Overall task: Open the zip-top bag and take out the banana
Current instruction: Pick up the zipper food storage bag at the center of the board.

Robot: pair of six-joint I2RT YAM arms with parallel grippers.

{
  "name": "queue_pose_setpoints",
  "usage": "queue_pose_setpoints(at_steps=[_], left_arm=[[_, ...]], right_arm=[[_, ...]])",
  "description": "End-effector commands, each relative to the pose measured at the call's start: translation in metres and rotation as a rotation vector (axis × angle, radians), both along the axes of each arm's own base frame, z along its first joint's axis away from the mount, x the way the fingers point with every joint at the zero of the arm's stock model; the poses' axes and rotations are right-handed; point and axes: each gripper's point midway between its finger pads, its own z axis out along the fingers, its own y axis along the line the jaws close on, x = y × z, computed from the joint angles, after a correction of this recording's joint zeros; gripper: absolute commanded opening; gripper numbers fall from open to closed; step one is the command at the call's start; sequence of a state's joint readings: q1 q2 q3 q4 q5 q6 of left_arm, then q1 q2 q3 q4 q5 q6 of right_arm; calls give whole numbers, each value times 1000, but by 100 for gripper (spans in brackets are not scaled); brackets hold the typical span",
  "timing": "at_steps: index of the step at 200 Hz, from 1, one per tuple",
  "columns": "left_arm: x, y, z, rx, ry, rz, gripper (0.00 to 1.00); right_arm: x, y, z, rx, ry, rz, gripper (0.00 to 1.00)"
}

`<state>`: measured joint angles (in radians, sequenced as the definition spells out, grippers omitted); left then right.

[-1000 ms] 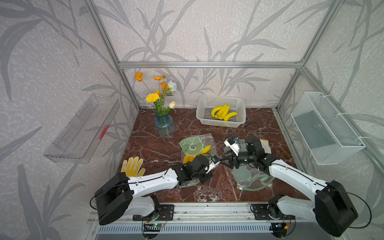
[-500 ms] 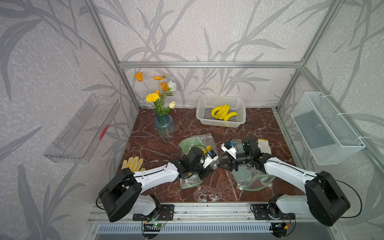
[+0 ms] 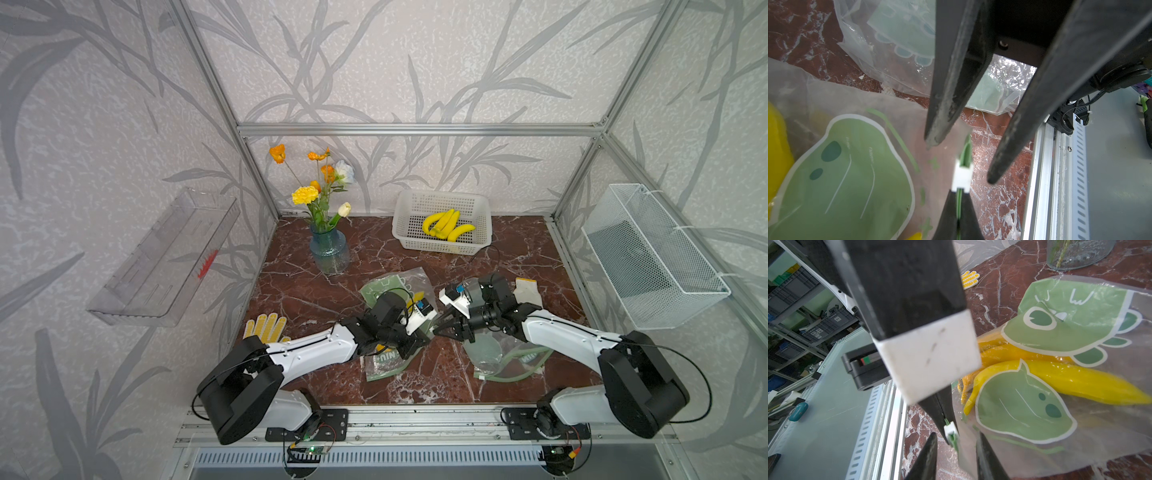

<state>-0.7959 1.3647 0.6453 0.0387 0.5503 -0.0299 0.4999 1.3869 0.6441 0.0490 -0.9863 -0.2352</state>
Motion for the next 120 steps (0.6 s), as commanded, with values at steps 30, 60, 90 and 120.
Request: queue_pose_setpoints(at_steps=[30, 60, 90, 120], left_arm=[[2, 2, 6, -26, -6, 9, 0], [3, 2, 7, -27, -7, 10, 0], [3, 3, 5, -22, -3, 13, 0], [4, 4, 5, -18, -1, 17, 0]], right_arm=[[0, 0, 5, -2, -3, 12, 30], [1, 1, 2, -6, 7, 13, 29], [3, 1, 2, -9, 3, 8, 22], [3, 0, 1, -15, -1, 4, 19]])
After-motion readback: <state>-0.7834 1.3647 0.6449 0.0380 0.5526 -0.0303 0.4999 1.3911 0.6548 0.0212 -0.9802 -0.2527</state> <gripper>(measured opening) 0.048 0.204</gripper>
